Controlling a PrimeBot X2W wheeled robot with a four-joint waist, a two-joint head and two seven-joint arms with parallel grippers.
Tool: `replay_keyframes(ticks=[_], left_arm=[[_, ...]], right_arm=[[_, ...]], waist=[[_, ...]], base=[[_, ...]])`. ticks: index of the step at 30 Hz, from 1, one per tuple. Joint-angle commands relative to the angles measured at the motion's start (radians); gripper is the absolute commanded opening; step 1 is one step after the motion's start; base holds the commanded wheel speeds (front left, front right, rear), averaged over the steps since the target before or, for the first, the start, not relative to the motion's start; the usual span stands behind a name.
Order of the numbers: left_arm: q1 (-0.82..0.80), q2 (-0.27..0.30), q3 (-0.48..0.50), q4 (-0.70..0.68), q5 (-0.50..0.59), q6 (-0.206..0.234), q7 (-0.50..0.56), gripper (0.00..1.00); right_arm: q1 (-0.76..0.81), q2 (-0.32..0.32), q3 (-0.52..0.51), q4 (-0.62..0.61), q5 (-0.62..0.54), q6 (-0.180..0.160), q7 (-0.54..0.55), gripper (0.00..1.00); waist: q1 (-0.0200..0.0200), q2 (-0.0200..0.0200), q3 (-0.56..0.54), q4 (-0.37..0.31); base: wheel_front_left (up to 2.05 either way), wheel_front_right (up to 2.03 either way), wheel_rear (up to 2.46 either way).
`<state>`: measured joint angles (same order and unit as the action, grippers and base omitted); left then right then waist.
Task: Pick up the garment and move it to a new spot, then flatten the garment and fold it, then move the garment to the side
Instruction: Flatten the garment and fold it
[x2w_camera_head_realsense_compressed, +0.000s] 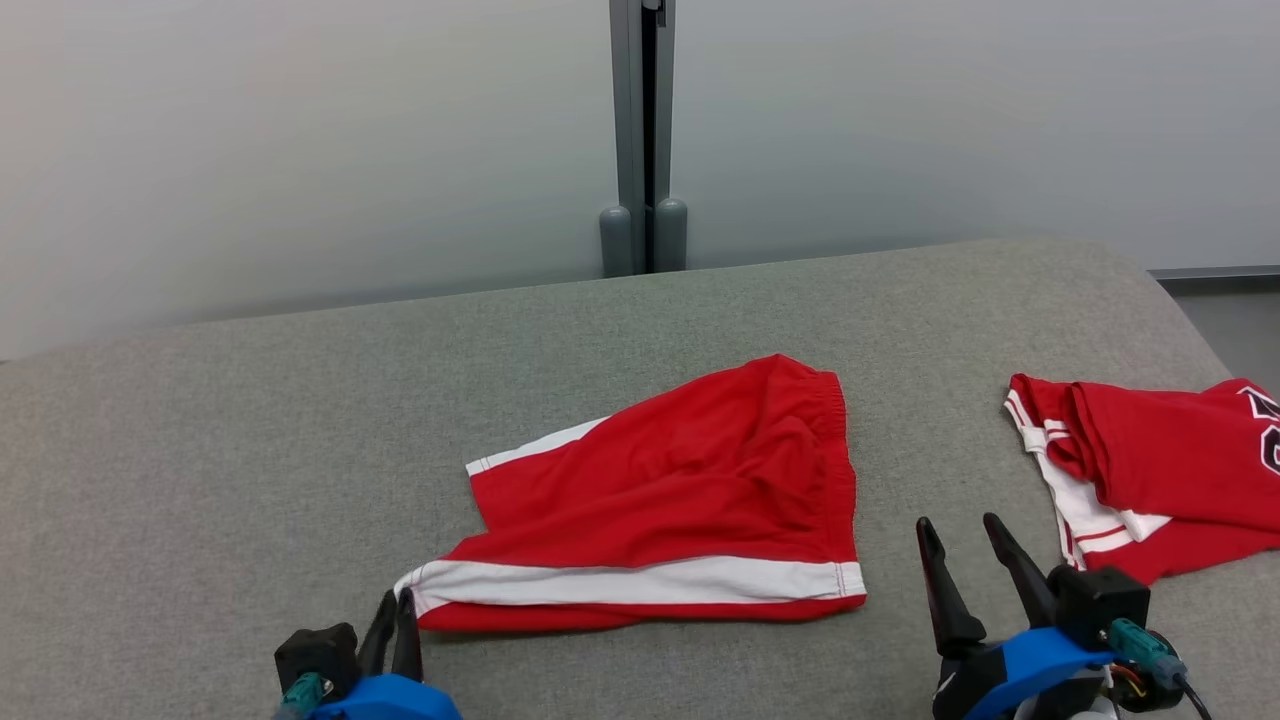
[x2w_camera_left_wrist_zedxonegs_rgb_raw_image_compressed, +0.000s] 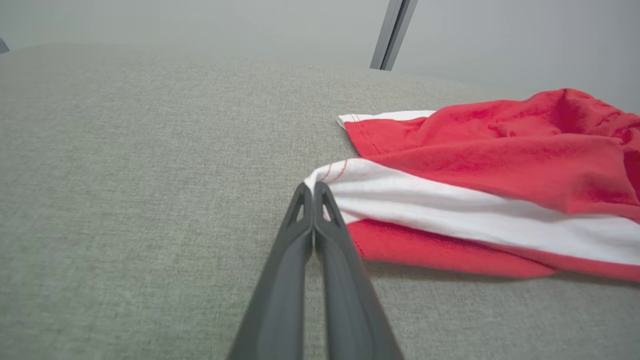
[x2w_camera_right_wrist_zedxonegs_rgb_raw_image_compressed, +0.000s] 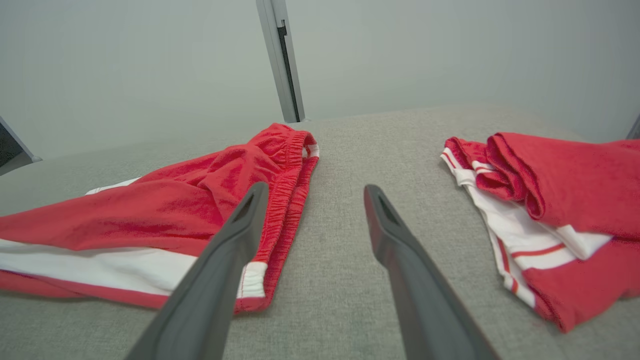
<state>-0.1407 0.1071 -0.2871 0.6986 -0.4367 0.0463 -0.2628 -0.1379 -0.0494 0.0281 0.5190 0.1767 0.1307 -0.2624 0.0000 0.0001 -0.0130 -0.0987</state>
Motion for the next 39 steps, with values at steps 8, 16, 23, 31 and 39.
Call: replay_keyframes(ticks=[8,16,23,31,39], left_arm=[[0.07,-0.038,0.097,-0.115,0.12,0.032,-0.002,1.0],[0.081,-0.054,0.125,-0.122,0.167,0.011,-0.002,1.0],[0.087,-0.057,0.12,-0.117,0.159,0.003,-0.002,1.0],[0.058,-0.057,0.069,-0.123,0.129,0.022,-0.002,1.0],[0.043,-0.057,0.067,-0.129,0.132,0.028,-0.002,1.0]], right_arm=[[0.007,-0.003,0.065,-0.052,0.029,0.0,-0.003,1.0],[0.012,-0.003,0.079,-0.022,0.013,0.0,-0.003,1.0],[0.0,-0.003,0.086,0.076,0.022,0.0,-0.003,1.0],[-0.059,-0.003,0.098,0.195,0.095,0.0,-0.003,1.0],[-0.099,-0.003,0.157,0.244,0.178,0.0,-0.003,1.0]], waist=[[0.0,-0.0001,0.009,0.005],[0.0,-0.0001,0.018,0.021],[0.0,-0.0001,0.04,0.041],[0.0,-0.0001,0.09,0.071],[0.0,-0.0001,0.12,0.08]], base=[[0.0,0.0,0.0],[0.0,0.0,0.0],[0.0,0.0,0.0],[0.0,0.0,0.0],[0.0,0.0,0.0]])
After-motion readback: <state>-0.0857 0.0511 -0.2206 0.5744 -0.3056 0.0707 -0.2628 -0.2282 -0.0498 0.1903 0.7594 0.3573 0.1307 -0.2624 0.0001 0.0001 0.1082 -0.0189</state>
